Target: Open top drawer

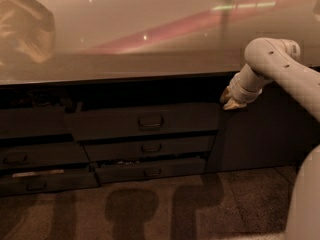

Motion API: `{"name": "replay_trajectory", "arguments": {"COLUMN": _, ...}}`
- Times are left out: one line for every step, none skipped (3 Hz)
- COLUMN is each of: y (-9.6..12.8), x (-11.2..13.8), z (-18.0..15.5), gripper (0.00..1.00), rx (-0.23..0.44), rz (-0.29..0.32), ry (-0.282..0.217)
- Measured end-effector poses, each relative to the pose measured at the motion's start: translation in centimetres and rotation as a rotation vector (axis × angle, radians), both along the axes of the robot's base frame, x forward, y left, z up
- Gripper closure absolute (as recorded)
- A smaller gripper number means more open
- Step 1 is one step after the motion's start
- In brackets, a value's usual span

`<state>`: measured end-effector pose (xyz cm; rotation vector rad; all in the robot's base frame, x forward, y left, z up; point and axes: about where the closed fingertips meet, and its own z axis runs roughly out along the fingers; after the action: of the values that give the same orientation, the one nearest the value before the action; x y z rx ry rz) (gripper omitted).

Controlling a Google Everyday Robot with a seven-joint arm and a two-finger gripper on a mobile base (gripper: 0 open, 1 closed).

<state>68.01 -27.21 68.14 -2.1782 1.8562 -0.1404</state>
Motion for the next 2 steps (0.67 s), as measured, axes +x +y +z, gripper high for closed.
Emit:
{"name": "replay_trajectory", "arguments": {"y": 0.00, "x": 0.00, "z": 0.50, "gripper": 1.00, "rx": 0.000, "rz": 0.000, "ry": 0.000}}
{"name": "replay_trajectory", "arguments": {"y": -0.15, "x": -0.95, "z": 0.03, "gripper": 1.00, "rx": 0.001, "rz": 0.005, "ry": -0.004}}
